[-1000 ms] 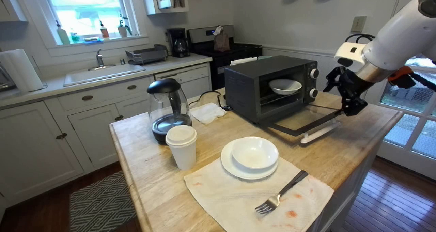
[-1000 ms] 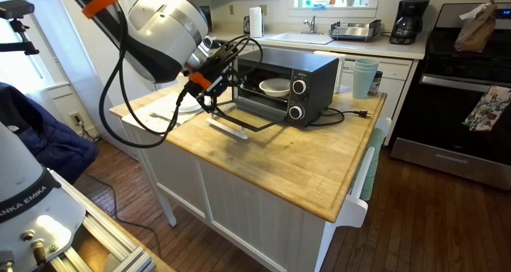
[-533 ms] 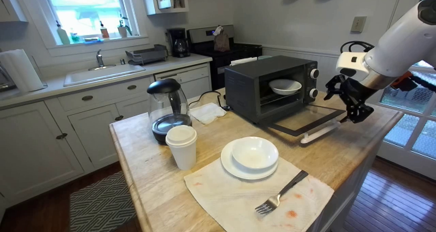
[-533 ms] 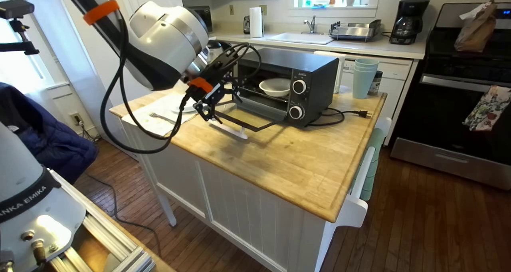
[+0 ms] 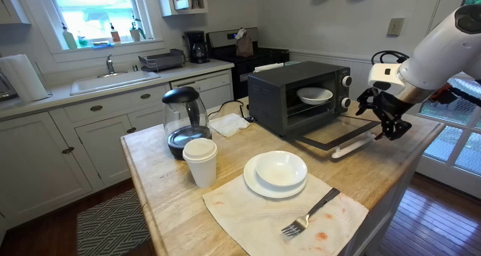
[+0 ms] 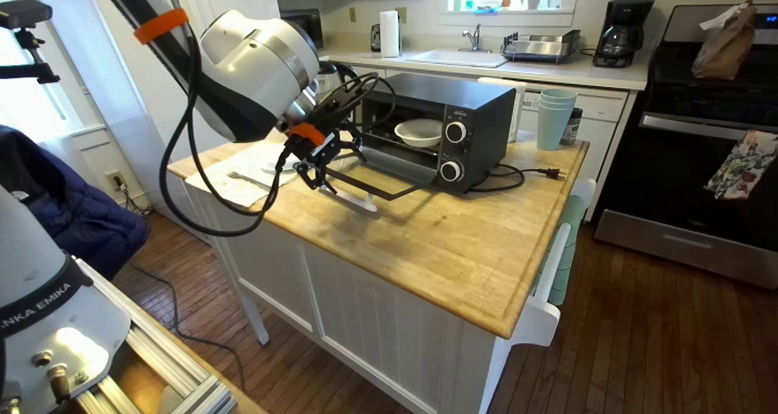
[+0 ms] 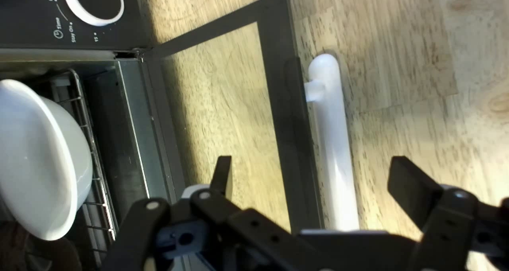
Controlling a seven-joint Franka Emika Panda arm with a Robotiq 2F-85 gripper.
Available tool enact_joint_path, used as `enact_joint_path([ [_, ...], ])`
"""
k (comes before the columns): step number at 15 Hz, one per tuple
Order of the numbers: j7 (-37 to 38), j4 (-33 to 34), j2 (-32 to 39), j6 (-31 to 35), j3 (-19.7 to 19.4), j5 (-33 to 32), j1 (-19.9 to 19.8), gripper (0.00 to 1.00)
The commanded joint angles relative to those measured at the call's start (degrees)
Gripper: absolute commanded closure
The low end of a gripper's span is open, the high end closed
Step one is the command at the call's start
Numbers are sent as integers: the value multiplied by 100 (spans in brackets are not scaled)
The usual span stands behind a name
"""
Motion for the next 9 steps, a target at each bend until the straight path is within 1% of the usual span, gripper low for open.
enact_joint_path([
  [1, 176, 215, 64, 144, 52, -276, -32, 0],
  [6, 367, 281, 97, 41, 106, -420, -34, 0],
  [9, 777, 337, 68, -54, 177, -742, -33, 0],
])
